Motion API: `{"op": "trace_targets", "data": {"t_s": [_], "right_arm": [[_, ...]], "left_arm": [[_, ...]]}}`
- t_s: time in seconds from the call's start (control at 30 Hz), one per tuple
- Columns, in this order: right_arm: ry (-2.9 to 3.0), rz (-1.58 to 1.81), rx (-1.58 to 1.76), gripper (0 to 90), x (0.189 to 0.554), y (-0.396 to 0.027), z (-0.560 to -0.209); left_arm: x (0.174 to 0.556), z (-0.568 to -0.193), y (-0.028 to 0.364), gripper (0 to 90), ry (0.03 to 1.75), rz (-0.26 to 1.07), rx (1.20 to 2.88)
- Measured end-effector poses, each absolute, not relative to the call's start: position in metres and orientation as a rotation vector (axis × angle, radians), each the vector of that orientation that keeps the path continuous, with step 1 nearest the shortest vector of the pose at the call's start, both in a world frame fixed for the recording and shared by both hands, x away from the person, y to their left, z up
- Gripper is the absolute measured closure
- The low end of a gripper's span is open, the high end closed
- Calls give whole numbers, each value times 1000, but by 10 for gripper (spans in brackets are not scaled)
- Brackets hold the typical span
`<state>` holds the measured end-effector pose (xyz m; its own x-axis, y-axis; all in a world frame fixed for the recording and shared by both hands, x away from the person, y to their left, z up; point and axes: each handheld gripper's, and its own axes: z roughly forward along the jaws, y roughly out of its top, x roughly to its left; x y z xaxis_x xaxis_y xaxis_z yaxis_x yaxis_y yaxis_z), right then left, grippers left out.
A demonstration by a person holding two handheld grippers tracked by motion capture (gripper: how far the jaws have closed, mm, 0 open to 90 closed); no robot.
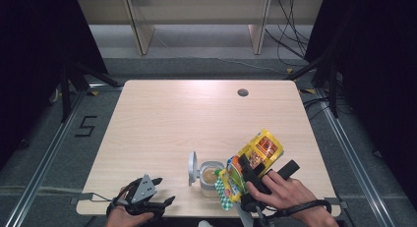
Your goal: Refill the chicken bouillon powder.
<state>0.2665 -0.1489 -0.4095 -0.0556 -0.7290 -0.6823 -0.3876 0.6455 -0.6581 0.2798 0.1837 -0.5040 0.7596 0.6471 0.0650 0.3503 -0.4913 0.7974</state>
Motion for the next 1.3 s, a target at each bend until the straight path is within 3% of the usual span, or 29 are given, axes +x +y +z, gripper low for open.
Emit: {"op": "trace_targets", "data": {"t_s": [1.3], "right_arm": [[1664,-358,-948,638,267,-147,-409]], "left_arm": [[280,-504,184,260,743,451,2127]]}}
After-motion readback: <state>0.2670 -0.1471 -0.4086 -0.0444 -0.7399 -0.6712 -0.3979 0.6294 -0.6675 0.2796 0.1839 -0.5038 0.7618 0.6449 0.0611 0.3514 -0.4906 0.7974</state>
